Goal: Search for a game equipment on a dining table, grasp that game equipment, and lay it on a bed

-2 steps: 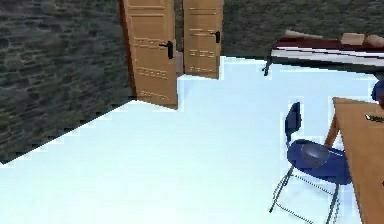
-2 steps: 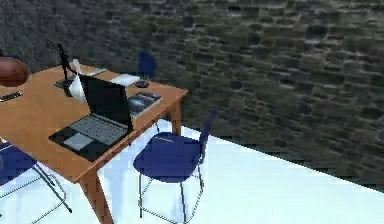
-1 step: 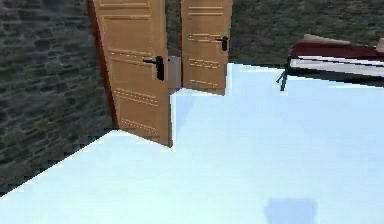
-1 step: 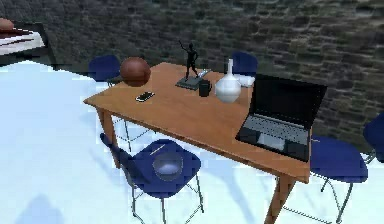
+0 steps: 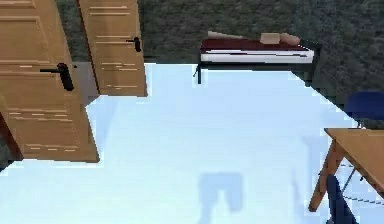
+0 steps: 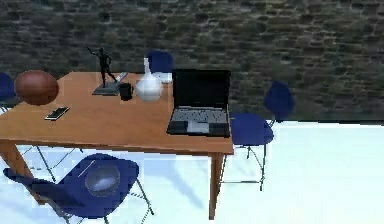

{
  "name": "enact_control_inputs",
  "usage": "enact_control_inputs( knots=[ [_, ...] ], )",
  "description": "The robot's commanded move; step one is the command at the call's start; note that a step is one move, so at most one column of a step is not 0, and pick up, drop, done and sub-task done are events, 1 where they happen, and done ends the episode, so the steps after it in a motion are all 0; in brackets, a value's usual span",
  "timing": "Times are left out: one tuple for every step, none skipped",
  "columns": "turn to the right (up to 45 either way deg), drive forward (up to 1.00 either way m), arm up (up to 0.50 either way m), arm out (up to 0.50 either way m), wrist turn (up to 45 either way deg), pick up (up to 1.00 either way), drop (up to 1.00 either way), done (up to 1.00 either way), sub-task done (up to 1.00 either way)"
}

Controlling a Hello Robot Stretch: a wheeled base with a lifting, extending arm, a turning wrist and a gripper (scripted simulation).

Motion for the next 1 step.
enact_control_inputs(
  knots=[
    [0.0,0.60,0.00,0.00,0.0,0.00,0.00,0.00,0.00]
  ],
)
